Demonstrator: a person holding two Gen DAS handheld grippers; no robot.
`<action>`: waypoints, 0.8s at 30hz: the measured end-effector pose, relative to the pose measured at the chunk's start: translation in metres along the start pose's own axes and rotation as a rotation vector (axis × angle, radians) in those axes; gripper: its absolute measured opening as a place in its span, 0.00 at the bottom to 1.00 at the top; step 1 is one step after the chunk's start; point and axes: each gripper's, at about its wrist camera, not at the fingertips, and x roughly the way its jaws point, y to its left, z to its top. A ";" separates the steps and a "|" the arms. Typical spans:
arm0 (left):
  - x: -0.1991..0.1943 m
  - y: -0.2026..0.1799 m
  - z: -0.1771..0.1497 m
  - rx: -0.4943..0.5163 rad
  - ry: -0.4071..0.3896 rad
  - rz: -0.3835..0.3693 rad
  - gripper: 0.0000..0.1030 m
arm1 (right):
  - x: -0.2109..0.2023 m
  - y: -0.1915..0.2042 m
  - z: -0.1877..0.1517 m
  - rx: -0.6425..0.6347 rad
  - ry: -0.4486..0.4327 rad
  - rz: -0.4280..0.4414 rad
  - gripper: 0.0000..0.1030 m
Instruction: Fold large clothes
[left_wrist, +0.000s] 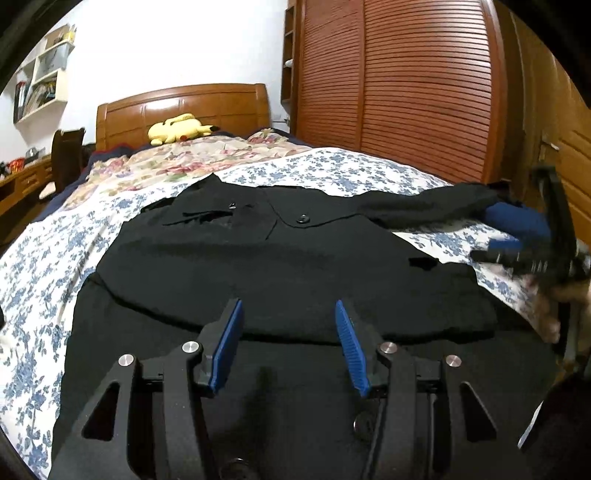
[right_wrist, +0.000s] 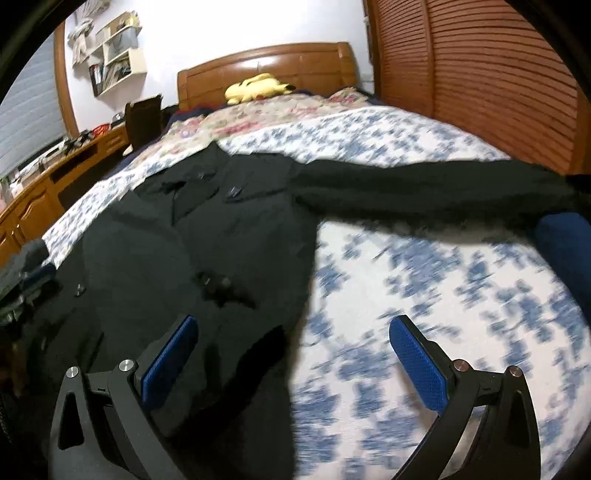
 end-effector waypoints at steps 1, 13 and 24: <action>-0.001 -0.002 -0.001 0.010 -0.001 -0.002 0.51 | -0.005 -0.007 0.004 -0.008 -0.003 -0.023 1.00; -0.002 0.002 -0.005 -0.013 0.019 -0.020 0.51 | -0.051 -0.189 0.077 0.093 0.020 -0.413 1.00; 0.001 -0.001 -0.007 -0.003 0.032 -0.020 0.51 | -0.041 -0.296 0.097 0.413 0.056 -0.488 0.93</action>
